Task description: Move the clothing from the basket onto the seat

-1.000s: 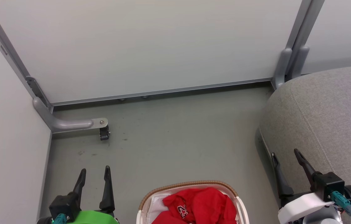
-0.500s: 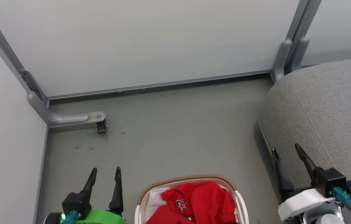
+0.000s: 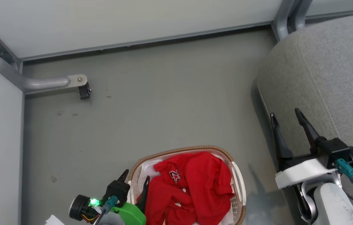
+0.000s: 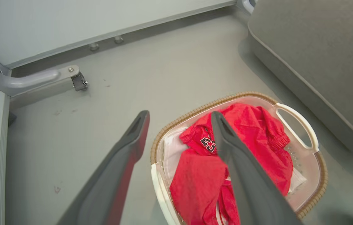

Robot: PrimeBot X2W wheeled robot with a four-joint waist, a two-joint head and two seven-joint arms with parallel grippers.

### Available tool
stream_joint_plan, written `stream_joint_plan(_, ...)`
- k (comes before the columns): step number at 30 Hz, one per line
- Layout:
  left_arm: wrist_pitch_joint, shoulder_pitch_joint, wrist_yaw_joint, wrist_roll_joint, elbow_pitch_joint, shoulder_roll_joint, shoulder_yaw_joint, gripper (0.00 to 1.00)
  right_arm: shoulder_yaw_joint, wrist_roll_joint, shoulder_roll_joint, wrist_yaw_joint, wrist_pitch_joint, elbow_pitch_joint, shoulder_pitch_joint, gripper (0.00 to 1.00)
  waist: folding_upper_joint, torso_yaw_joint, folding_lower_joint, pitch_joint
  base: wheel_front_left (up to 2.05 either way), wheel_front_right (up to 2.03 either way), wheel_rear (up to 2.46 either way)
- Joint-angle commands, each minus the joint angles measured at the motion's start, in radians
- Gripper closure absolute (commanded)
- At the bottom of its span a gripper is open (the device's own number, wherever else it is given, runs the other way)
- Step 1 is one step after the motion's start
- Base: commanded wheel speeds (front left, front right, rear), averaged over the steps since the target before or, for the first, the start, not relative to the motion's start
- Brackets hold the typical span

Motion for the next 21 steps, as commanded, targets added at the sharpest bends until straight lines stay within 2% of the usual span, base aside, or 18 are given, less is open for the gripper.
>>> stream_joint_plan(1,0.000,-0.041,-0.005,0.020,0.032,0.014,-0.013,0.00,0.002,0.009,-0.004,0.000,-0.002,-0.006,-0.027,0.00,0.0000,-0.055,-0.0001,0.134,0.00,0.00,0.00)
stream_joint_plan(12,0.000,-0.228,-0.021,0.129,0.277,0.032,-0.164,0.00,0.032,0.047,-0.004,0.000,-0.002,-0.026,-0.128,0.00,0.0000,-0.127,-0.0001,0.345,0.00,0.00,0.00)
stream_joint_plan(21,0.004,-0.342,-0.024,0.155,0.476,0.035,-0.247,0.00,0.059,0.089,-0.004,0.000,-0.002,-0.037,-0.166,0.00,0.0000,-0.169,-0.0001,0.439,0.00,0.00,0.00)
